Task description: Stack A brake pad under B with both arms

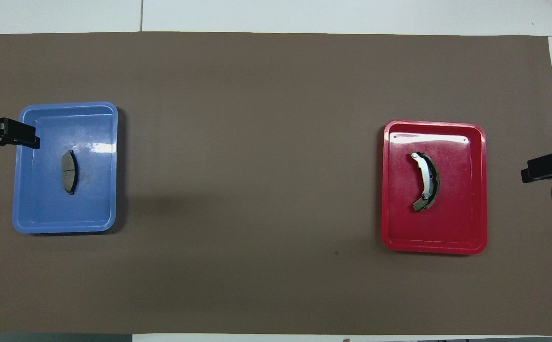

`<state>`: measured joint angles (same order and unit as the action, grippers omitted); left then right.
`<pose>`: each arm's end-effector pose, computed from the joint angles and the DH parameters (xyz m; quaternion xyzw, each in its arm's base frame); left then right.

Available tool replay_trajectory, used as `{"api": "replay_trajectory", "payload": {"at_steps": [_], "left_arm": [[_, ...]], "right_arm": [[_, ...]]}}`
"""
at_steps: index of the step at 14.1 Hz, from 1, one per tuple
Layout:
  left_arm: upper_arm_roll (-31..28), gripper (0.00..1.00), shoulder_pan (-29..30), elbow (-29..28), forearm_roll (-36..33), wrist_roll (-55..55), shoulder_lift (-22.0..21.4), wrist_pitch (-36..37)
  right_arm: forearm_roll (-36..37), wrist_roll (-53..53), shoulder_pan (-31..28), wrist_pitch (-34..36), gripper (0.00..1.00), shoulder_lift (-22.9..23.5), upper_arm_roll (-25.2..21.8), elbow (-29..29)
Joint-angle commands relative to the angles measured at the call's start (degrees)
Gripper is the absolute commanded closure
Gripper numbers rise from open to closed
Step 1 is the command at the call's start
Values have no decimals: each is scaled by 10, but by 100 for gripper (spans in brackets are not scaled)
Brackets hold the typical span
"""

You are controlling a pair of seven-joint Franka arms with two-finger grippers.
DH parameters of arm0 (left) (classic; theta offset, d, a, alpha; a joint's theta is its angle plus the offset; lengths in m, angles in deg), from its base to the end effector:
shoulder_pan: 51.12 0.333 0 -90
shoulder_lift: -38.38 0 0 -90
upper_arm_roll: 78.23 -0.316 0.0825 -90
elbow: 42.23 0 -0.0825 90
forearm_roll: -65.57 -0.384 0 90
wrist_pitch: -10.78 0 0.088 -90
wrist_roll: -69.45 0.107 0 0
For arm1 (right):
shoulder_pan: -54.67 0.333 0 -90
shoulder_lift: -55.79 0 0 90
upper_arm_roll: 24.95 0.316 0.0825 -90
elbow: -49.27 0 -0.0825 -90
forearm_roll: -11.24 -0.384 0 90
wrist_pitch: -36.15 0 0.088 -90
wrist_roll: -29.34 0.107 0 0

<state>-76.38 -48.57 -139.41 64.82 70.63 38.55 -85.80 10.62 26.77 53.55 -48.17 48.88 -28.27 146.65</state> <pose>0.5613 0.0081 0.5733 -0.9999 0.0050 0.0068 0.0063 0.5031 -0.0396 0.6201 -0.9984 0.0157 0.0531 0.0121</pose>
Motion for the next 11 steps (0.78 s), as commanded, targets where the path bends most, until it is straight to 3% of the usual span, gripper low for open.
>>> {"api": "replay_trajectory", "payload": {"at_steps": [1,11], "left_arm": [[-4,1,1,4,-2,8,-24,11],[-4,1,4,-7,-2,7,-39,30]], "right_arm": [[-2,-5,-5,0,0,2,3,-5],[0,-6,-3,-1,0,0,5,0]]}}
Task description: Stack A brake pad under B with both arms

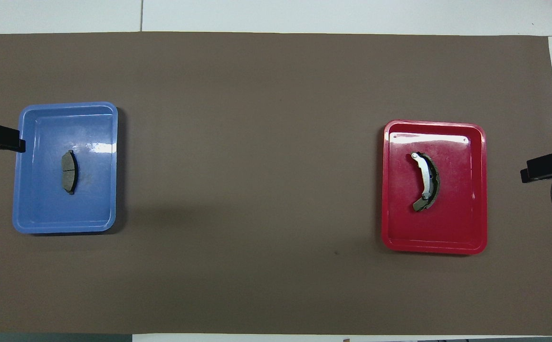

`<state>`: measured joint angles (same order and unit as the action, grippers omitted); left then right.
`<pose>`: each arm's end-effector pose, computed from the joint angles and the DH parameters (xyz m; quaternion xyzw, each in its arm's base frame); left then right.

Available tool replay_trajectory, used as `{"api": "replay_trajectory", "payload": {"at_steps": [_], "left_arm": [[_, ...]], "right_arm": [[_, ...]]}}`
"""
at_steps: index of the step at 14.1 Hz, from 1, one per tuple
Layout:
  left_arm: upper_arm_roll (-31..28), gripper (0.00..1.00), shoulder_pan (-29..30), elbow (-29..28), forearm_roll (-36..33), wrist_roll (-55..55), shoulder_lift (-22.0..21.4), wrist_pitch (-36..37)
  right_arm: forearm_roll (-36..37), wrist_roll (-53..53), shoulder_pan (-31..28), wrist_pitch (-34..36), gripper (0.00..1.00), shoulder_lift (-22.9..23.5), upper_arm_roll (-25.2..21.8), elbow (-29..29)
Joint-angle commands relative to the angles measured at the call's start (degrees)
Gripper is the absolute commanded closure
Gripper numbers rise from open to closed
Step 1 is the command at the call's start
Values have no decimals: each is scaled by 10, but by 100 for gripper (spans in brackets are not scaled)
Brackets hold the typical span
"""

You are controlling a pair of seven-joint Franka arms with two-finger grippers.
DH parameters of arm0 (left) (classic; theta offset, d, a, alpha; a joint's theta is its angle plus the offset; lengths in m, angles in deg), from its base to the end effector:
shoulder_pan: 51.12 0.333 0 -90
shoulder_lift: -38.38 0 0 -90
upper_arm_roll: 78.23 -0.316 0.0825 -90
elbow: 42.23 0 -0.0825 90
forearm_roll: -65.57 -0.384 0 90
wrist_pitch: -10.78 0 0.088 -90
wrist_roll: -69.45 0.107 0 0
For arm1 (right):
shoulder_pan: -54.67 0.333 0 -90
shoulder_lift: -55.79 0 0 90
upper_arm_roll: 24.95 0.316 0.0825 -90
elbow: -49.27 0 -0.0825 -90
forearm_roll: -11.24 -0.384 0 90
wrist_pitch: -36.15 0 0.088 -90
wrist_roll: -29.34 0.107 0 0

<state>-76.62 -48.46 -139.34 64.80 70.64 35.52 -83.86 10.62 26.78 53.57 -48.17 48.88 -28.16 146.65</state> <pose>0.5443 0.0110 0.6001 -1.0000 0.0017 -0.0032 0.0075 0.5032 -0.0384 0.6201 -0.9984 0.0146 0.0531 0.0120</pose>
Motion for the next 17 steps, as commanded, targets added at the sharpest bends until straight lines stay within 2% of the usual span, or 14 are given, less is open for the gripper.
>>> {"api": "replay_trajectory", "payload": {"at_steps": [1,4,6,8,11,14,17], "left_arm": [[-2,1,3,-19,-2,9,-10,-5],[-2,1,3,-67,-2,16,-23,-78],[-2,1,4,-97,-2,43,-16,-122],[-2,1,17,-147,-2,70,-7,-194],[-3,1,27,-188,-2,95,36,-263],[-3,3,52,-229,-2,137,73,-335],[-3,3,68,-272,-2,149,98,-410]], "right_arm": [[0,-7,-3,-27,0,-2,5,11],[-3,-5,4,-120,0,-31,8,111],[-3,27,40,-204,0,-38,8,190],[-3,35,54,-278,0,-22,8,242],[-3,34,57,-426,0,47,8,316],[-3,32,52,-507,0,91,7,340],[-3,37,56,-520,0,110,8,345]]}}
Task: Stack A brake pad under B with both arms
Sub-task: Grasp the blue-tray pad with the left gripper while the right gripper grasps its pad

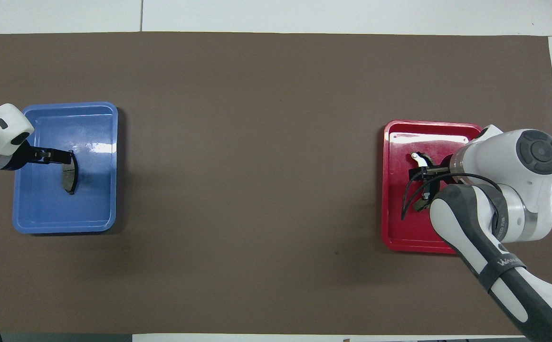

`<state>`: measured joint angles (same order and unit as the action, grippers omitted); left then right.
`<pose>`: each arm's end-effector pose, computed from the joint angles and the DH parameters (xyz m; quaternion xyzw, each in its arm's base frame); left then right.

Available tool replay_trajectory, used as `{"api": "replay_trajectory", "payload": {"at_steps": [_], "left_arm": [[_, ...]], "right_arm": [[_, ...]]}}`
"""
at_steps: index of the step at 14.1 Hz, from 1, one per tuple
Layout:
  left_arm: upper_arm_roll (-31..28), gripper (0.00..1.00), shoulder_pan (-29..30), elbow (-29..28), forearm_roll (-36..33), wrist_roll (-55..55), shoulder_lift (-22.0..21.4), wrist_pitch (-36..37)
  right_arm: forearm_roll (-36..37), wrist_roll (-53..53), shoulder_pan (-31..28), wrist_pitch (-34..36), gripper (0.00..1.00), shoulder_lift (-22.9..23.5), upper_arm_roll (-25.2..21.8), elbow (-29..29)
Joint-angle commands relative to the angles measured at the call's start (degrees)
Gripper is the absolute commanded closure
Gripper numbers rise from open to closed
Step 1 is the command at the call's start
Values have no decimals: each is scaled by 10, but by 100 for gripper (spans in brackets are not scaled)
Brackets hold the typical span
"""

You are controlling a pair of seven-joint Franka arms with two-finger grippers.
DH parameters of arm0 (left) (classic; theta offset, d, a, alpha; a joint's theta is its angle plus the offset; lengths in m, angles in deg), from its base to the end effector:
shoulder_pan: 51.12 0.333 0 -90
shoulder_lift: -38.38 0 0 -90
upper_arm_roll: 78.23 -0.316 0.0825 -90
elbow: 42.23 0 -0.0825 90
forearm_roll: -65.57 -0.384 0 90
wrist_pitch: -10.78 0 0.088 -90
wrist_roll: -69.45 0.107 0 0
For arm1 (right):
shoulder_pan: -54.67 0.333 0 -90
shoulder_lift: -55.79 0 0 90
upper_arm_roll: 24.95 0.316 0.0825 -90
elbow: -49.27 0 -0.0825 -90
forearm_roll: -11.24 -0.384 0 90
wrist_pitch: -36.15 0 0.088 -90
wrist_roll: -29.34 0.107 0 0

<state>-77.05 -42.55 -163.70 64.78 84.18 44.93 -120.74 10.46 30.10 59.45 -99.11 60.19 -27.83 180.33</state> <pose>0.5609 0.0732 0.3646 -0.9972 0.0683 -0.0292 0.0099 0.5220 0.0175 0.3186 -1.0000 -0.0052 0.0018 0.0028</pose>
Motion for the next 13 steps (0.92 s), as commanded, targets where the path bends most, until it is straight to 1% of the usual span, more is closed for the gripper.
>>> {"api": "replay_trajectory", "payload": {"at_steps": [1,2,4,7,8,9,10,11,12,13], "left_arm": [[1,4,8,-37,-2,13,10,-54],[1,5,9,-46,-2,13,15,-68],[0,7,9,-65,-2,11,25,-94],[0,16,10,-71,-2,10,32,-105],[0,27,9,-71,-2,10,32,-104],[0,41,9,-70,-2,9,32,-103],[0,62,8,-70,-2,8,32,-102],[0,79,8,-70,-2,8,31,-101],[0,92,8,-70,-2,6,27,-98],[0,99,8,-68,-2,5,22,-94]], "right_arm": [[-2,-1,-5,-10,3,-3,3,9],[-2,-8,-10,-10,14,-3,3,9],[-2,-13,-10,-10,26,-4,3,13],[-2,-13,-10,-11,28,-5,3,19],[-2,-14,-10,-12,28,-6,3,21],[-2,-14,-10,-13,28,-6,3,23],[-2,-15,-11,-13,30,-7,3,24],[-2,-20,-11,-12,33,-7,3,24],[-2,-24,-12,-12,37,-7,3,24],[-2,-25,-13,-12,41,-7,3,24]]}}
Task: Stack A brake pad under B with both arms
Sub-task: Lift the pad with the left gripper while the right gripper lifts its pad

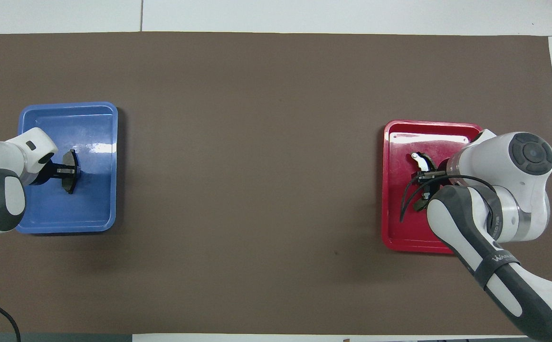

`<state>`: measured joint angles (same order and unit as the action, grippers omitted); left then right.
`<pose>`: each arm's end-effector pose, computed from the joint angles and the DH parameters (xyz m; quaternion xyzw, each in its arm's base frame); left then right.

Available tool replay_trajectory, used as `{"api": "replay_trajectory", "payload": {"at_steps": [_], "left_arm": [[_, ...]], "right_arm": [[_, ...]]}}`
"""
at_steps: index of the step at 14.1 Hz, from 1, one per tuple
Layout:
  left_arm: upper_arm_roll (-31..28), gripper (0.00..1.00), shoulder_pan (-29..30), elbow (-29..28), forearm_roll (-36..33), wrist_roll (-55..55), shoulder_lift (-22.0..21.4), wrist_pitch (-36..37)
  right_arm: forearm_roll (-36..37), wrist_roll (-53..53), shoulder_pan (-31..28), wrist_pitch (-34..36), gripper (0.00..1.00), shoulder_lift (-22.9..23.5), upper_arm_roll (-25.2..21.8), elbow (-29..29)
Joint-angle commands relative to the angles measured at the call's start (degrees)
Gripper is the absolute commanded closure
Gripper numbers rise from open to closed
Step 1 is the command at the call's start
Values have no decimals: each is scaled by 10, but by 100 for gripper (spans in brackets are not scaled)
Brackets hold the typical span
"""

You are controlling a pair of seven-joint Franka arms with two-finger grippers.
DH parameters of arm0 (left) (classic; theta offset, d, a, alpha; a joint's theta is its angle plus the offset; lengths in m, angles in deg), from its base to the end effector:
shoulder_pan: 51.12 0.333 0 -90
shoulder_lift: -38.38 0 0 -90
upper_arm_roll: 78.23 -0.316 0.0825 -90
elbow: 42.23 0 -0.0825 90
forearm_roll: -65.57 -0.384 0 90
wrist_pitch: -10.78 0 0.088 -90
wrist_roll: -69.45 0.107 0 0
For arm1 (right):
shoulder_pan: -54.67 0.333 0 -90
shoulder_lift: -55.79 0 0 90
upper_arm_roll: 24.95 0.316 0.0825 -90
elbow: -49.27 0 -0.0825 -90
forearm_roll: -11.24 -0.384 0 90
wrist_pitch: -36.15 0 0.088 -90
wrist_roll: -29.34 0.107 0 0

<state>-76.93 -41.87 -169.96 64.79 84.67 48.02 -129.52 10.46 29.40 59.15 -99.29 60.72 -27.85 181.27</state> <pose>0.5431 0.0759 0.3017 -0.9973 0.0683 -0.0246 0.0077 0.5168 0.0144 0.3074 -0.9999 -0.0084 0.0130 0.0024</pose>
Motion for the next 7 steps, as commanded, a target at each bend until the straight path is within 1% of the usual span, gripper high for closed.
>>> {"api": "replay_trajectory", "payload": {"at_steps": [1,2,3,5,6,7], "left_arm": [[-1,99,1,-3,-2,-1,-16,0],[-1,99,-2,2,-2,-5,-29,14],[-1,99,-6,13,-2,-10,-43,38],[2,99,-31,50,-2,-44,-52,102],[2,99,-59,63,-2,-76,-52,123],[2,99,-81,66,-2,-111,-52,127]], "right_arm": [[-2,-18,-11,-11,46,-13,4,15],[-2,-18,-11,-11,52,-13,4,16],[-2,-18,-11,-11,54,-13,4,16],[-2,-18,-11,-11,54,-14,4,20],[-2,-18,-11,-11,54,-14,4,20],[-2,-18,-11,-11,55,-14,4,20]]}}
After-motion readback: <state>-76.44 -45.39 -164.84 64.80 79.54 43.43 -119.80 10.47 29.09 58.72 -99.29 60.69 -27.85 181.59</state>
